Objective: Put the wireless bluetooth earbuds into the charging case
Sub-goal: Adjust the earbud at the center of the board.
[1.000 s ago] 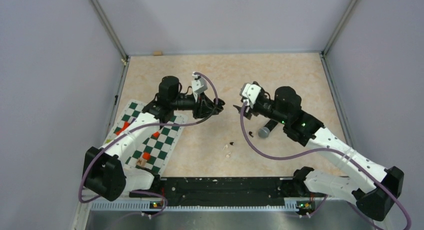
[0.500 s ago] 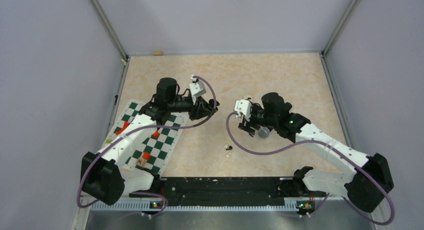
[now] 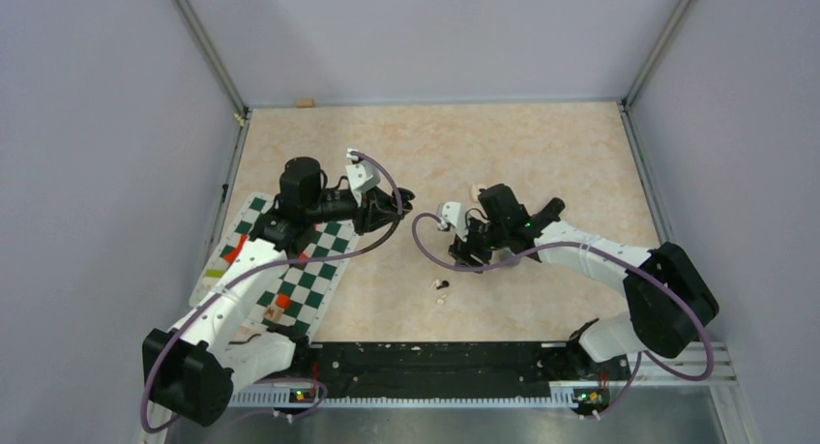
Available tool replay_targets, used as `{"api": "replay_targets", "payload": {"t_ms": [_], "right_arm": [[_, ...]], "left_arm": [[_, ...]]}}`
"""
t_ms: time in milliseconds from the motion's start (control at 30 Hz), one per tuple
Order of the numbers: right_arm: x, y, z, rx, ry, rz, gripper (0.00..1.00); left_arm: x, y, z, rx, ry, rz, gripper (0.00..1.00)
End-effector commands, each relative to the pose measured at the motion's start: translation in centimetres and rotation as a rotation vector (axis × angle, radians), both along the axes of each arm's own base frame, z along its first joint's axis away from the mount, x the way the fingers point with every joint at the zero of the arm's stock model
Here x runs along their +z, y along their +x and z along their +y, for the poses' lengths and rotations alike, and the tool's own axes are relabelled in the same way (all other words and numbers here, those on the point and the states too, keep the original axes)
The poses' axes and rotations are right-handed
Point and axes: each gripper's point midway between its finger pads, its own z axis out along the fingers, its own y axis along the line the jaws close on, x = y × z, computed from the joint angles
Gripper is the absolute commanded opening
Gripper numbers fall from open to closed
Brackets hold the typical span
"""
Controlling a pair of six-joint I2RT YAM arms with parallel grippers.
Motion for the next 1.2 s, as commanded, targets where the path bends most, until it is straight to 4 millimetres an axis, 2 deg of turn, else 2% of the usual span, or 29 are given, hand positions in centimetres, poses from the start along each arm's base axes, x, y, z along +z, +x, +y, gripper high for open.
{"api": "replay_targets", "payload": {"t_ms": [0,200,333,467,567,700,800,1033,1167], "right_arm": [[1.9,4.0,-1.0,-0.066,-0.053,-0.202,0.60],[1.2,5.5,-3.7,-0.161,-0.173,-0.238,0.59],[0.7,6.4,-5.6,-0.225,-0.230,-0.165,0.57],[0.1,6.1,-6.3,-0.240,-0.248,-0.080,0.55],[-0.1,6.1,-6.4,-0.242,-0.248,-0.083,0.55],[0.1,7.7,-7.2,-0.313,-0.269,-0.161,0.53],[-0.3,8.1,-7.9,-0.327,-0.305,-0.183,0.52],[-2.1,6.6,-7.5,-0.256,-0.364,-0.169,0.52],[-1.4,5.9,-6.2,-0.209,-0.339,-0.188,0.52]], "left_arm": [[1.5,-0.4,-0.3,-0.032,-0.043,-0.046,0.00],[1.3,-0.4,-0.6,-0.050,-0.052,-0.035,0.00],[1.3,-0.4,-0.6,-0.054,-0.057,-0.031,0.00],[1.1,-0.6,-0.6,-0.054,-0.057,-0.027,0.00],[1.0,-0.7,-0.5,-0.052,-0.056,-0.025,0.00],[0.9,-0.7,-0.6,-0.055,-0.056,-0.020,0.00],[0.9,-0.7,-0.6,-0.054,-0.056,-0.018,0.00],[1.2,-0.4,-0.7,-0.055,-0.066,-0.035,0.00],[1.3,-0.5,-0.7,-0.053,-0.067,-0.037,0.00]]}}
